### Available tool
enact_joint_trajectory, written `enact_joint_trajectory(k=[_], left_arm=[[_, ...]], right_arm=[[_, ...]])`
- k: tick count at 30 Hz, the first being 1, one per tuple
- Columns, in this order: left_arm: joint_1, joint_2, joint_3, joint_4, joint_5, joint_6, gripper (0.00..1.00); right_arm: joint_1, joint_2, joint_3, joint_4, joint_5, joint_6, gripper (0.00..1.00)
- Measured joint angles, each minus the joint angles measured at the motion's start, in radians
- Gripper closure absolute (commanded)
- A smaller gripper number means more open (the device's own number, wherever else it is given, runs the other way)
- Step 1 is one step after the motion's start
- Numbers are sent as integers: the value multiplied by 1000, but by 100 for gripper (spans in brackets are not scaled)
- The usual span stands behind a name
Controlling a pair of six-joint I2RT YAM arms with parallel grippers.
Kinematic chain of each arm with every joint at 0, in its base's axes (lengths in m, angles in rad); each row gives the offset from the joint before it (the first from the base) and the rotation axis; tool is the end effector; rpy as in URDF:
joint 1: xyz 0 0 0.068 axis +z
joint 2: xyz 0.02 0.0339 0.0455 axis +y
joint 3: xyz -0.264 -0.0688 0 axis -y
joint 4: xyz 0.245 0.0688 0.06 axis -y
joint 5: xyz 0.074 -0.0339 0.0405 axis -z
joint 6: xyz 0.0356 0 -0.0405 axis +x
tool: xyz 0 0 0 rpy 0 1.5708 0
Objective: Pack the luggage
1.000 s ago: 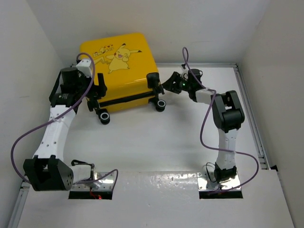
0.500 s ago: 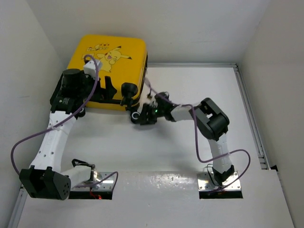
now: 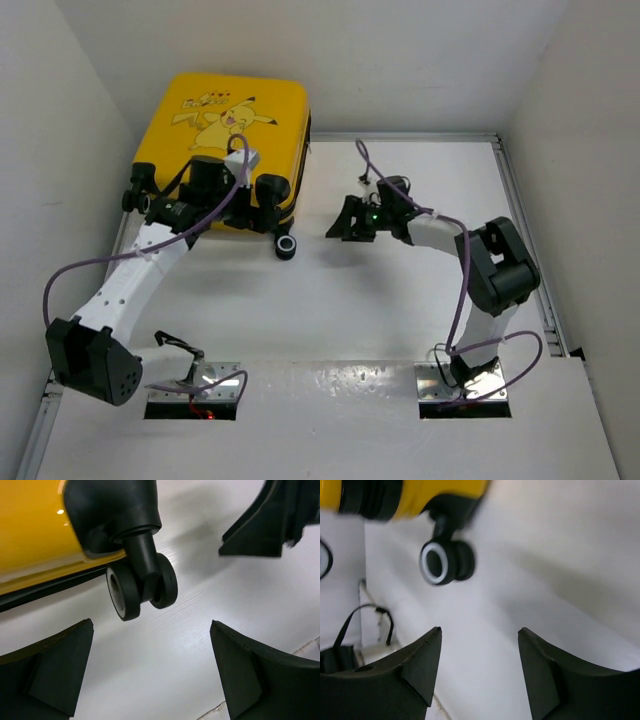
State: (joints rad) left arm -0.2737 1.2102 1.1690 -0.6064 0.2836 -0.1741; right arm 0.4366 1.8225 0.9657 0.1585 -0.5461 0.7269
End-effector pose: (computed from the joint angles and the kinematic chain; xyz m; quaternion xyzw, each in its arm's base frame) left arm 0.2480 -0.0800 0.3451 0.1070 0.8821 -0.2213 0.4018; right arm 0.3288 0.1739 0.1562 0.0135 0.8801 0.4278 0.2057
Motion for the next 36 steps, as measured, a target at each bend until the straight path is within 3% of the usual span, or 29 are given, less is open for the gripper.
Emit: enact_joint_trajectory(k=[8, 16, 18, 21, 22, 26, 32, 36], left_arm=[[-110, 206, 86, 17, -200, -111, 1], [-175, 462, 328, -103, -398, -187, 2], [-193, 484, 337, -97, -427, -185, 13], [-213, 499, 335, -83, -465, -182, 44], [-220, 503, 332, -65, -476, -178, 59], [-228, 510, 332, -52, -502, -173, 97], [-280, 508, 326, -43, -542, -99, 100], [-373, 446, 213, 65, -627, -38, 100]], right_arm=[[-206, -10, 26, -123, 68, -67, 37], [-253, -56, 11, -154, 90, -92, 38], [-259, -68, 3, -164, 90, -97, 38], [-280, -76, -5, -176, 95, -101, 39], [-288, -79, -7, -179, 98, -102, 39], [-307, -105, -29, -186, 108, -106, 41], [-309, -165, -59, -198, 121, -139, 41], [-309, -222, -90, -197, 119, -171, 39]])
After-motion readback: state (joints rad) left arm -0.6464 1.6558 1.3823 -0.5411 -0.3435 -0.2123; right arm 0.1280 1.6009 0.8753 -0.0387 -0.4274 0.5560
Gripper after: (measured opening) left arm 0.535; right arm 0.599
